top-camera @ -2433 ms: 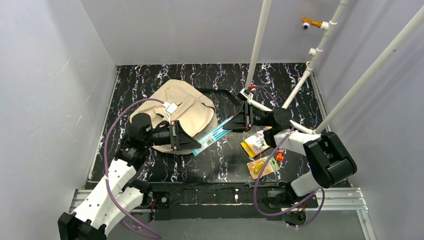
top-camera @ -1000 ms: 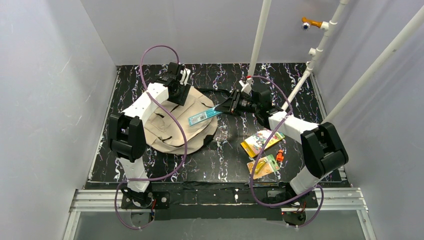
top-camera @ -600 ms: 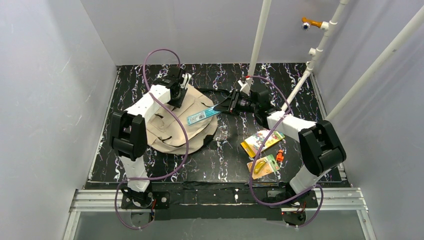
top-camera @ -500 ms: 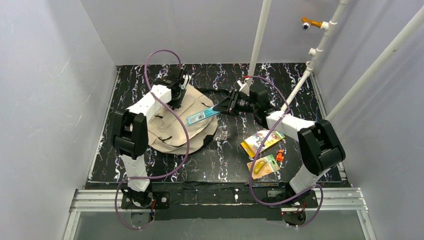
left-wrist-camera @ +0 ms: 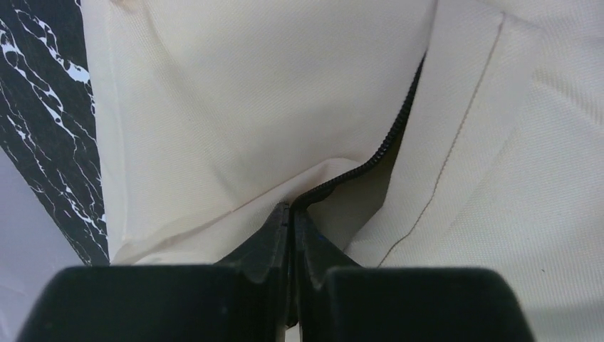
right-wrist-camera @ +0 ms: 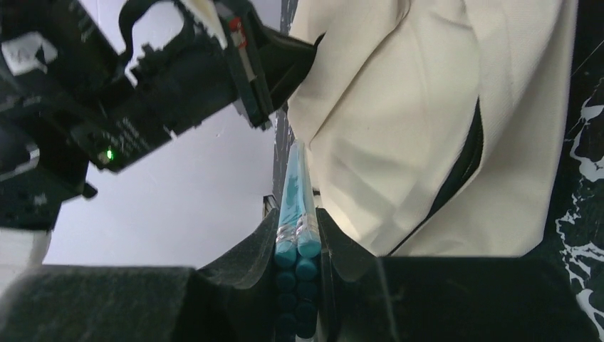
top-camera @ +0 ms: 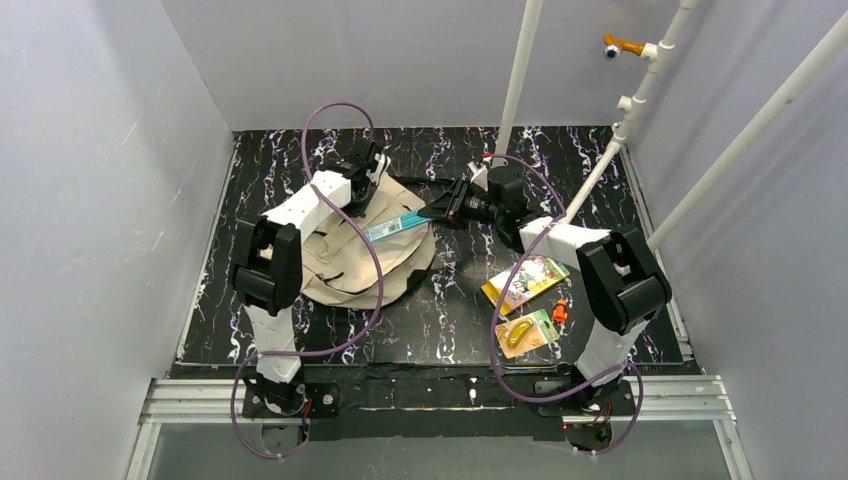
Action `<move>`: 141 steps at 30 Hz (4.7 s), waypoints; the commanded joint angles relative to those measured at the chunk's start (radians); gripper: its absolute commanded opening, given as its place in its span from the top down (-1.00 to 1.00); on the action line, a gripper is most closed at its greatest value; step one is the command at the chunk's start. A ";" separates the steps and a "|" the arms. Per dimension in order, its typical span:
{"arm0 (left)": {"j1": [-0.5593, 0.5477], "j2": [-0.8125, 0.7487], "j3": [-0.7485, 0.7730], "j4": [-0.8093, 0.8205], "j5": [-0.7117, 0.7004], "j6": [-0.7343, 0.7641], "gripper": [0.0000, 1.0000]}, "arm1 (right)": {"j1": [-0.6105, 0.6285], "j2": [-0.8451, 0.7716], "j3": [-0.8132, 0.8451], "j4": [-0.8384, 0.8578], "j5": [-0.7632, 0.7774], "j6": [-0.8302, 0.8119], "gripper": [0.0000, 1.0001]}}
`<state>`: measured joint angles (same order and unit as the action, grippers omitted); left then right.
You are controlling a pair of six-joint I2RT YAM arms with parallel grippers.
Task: Pack the student bag
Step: Place the stationery in the student bag, then move the stationery to the center of the board.
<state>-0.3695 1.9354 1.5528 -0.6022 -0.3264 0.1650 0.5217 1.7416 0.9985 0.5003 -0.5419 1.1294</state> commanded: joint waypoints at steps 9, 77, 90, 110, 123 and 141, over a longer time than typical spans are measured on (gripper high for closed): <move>-0.033 -0.363 -0.265 0.203 0.002 -0.080 1.00 | 0.018 0.108 0.139 0.083 0.141 0.202 0.97; -0.034 -0.518 -0.393 0.318 0.124 -0.103 1.00 | 0.235 0.500 0.561 0.008 0.193 -0.147 0.30; -0.045 -0.556 -0.434 0.360 0.066 -0.060 1.00 | 0.304 0.652 0.650 0.236 0.312 -0.086 0.72; -0.043 -0.529 -0.452 0.359 0.090 0.043 1.00 | 0.198 0.313 0.489 -0.414 0.232 -0.481 0.18; -0.046 -0.539 -0.447 0.345 0.143 0.024 1.00 | -0.105 -0.292 0.142 -1.173 0.712 -0.571 -0.96; -0.091 -0.551 -0.424 0.308 0.139 0.026 1.00 | -0.225 -0.263 0.026 -1.363 0.910 -0.155 -0.97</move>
<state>-0.4393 1.4231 1.0798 -0.2844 -0.2092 0.1898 0.3058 1.4734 1.0534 -0.9165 0.3573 0.9253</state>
